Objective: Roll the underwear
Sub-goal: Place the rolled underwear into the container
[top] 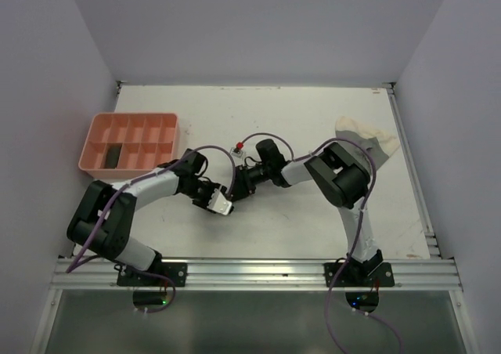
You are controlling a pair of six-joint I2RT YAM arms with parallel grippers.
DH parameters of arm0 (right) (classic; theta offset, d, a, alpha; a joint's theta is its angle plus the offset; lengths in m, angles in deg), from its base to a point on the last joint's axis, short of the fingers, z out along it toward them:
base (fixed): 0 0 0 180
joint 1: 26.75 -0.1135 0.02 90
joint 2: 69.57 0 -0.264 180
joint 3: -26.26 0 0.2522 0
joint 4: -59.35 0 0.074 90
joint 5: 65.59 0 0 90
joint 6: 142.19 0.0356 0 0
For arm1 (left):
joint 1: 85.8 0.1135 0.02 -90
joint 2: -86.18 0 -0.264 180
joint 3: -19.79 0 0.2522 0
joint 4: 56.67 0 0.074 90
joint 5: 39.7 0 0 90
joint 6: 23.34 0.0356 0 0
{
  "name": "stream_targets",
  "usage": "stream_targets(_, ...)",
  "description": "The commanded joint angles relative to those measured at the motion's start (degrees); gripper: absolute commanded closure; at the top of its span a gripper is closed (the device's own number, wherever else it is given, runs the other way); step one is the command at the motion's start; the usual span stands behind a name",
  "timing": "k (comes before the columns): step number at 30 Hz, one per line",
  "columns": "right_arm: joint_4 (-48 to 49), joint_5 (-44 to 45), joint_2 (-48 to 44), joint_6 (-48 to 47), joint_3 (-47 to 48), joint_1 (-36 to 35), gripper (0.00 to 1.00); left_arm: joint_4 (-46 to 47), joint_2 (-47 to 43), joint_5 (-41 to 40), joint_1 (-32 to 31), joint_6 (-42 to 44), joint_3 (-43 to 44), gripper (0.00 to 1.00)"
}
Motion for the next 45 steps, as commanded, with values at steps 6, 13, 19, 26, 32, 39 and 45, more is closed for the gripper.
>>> stream_targets(6, -7.0, 22.4, -12.8, 1.3, -9.7, 10.6, 0.41, -15.0, 10.4, -11.1, -2.0, -5.8, 2.5, 1.0)
stream_targets(13, -22.2, 32.7, -25.7, -4.8, -8.2, 13.3, 0.4, -15.4, 17.4, -7.3, -2.3, -21.6, 11.0, 1.0)
stream_targets(19, -27.5, 35.8, -34.3, -6.1, -9.4, 14.7, 0.38, -13.7, 17.7, -1.3, -1.6, -39.2, 17.5, 1.0)
stream_targets(26, -29.5, 37.1, -40.3, -7.2, -11.7, 15.7, 0.38, -0.8, 11.3, -2.5, 4.3, -67.1, 20.4, 1.0)
stream_targets(32, -31.5, 37.6, -43.5, -8.7, -13.0, 16.6, 0.37, 3.9, 4.0, -7.0, 10.3, -75.8, 24.2, 1.0)
stream_targets(39, -33.1, 38.7, -46.0, -9.4, -13.1, 16.9, 0.22, 2.2, -2.4, -13.7, 18.6, -75.4, 29.5, 1.0)
stream_targets(45, -35.6, 39.3, -47.1, -9.6, -11.1, 17.1, 0.01, 3.8, -6.0, -24.4, 28.6, -70.0, 30.1, 1.0)
